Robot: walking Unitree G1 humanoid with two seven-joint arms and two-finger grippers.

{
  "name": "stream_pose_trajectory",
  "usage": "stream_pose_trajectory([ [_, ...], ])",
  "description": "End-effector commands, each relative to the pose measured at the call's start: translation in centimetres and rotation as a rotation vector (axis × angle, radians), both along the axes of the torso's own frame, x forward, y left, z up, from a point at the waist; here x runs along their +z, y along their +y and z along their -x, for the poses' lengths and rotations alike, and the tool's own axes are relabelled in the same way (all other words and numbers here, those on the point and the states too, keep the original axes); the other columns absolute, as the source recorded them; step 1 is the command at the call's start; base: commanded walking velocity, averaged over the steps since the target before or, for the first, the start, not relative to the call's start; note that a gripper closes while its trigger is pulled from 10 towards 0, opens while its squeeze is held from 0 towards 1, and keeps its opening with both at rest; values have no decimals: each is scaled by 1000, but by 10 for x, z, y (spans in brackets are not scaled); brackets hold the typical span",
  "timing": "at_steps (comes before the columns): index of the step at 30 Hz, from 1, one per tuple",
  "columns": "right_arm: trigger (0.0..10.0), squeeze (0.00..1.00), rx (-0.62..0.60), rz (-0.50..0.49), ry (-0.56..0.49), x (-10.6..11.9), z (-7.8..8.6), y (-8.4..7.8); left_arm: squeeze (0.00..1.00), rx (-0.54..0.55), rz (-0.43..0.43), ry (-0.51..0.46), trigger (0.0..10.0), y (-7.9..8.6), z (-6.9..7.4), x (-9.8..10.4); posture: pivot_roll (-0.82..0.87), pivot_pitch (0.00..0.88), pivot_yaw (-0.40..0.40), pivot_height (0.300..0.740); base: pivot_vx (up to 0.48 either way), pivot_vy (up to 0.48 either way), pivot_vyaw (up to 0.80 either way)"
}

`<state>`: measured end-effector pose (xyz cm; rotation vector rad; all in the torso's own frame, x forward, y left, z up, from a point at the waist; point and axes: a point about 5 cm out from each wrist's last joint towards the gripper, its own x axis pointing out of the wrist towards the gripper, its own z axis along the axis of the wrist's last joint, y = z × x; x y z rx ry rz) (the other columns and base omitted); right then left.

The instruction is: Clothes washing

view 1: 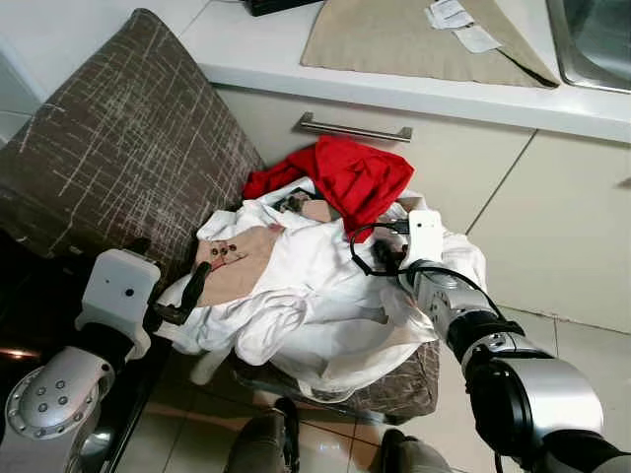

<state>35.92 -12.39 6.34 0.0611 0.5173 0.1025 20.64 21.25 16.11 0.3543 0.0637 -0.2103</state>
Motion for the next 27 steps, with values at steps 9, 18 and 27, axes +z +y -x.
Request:
stream_pose_trajectory([
  [9,0,0,70,-47,102,-20,15,18,0,7,53,14,10000,-5,-9,-6,148,219,64,740,0,0,0],
  [18,0,0,37,-126,77,-14,12,26,0,-7,66,5,10000,-12,-20,-10,124,182,49,740,0,0,0],
  [27,0,0,144,-110,0,6,1,46,0,8,79,-46,10000,-16,-35,-9,100,134,4,740,0,0,0],
])
